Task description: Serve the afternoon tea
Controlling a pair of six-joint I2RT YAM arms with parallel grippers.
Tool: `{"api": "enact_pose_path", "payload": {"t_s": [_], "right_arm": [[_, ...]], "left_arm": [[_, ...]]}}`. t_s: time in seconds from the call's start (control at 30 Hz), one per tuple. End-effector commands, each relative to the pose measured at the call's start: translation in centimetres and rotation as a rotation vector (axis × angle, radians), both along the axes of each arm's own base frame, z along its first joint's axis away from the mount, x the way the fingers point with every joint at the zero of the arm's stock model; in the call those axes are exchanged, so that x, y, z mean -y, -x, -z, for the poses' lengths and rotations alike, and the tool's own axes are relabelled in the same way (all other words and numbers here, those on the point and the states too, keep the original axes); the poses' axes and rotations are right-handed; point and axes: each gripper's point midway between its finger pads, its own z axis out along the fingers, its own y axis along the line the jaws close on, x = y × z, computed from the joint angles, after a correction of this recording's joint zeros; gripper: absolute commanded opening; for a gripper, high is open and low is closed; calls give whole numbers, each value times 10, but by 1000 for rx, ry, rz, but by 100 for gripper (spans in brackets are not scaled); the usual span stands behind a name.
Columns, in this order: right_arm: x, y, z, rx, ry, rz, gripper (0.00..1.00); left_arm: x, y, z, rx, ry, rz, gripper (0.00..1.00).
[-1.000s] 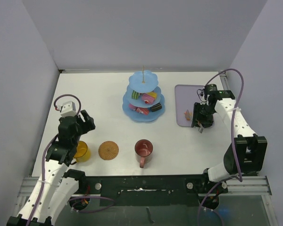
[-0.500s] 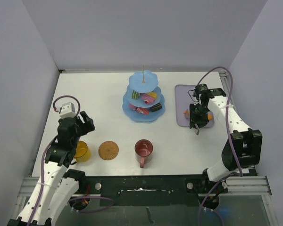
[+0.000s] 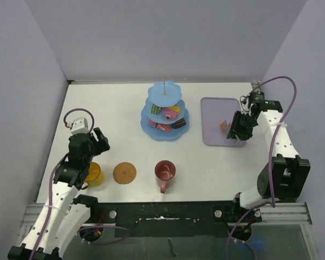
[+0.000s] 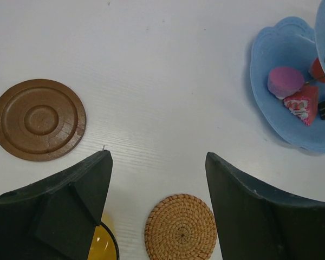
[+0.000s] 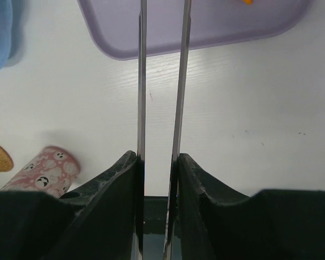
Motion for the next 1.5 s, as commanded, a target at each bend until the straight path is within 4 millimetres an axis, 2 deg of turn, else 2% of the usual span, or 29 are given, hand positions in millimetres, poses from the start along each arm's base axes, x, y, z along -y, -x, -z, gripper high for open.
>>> {"api": "enact_pose_path", "payload": {"t_s": [0.0,0.03,0.2,0.47,0.57,0.77,0.87,1.13,1.47], "right_arm": [[-7,-20,-48,188,-120,26,24],[-9,-21,-53,199,-130,25,24],[-13,-27,-75,243,-162,25,23],[-38,-47,-141,399,-261,-22,22],[-58,-51,-158,429,-277,-82,22],[-112,-49,-181,461,-313,-216,22],[-134,-41,-185,461,-318,-285,22],[-168,-22,-184,443,-329,-403,22],[-208,-20,-182,434,-352,-492,21]], "left_arm": [[3,-14,-32,92,8,7,68],[4,-16,-41,111,14,8,69],[5,-20,-45,118,13,13,68],[6,-23,-47,122,10,16,69],[7,-25,-48,124,14,16,68],[7,-26,-50,130,12,13,68],[6,-26,-51,131,12,10,68],[6,-26,-49,126,11,12,68],[7,-29,-50,134,7,16,68]]}}
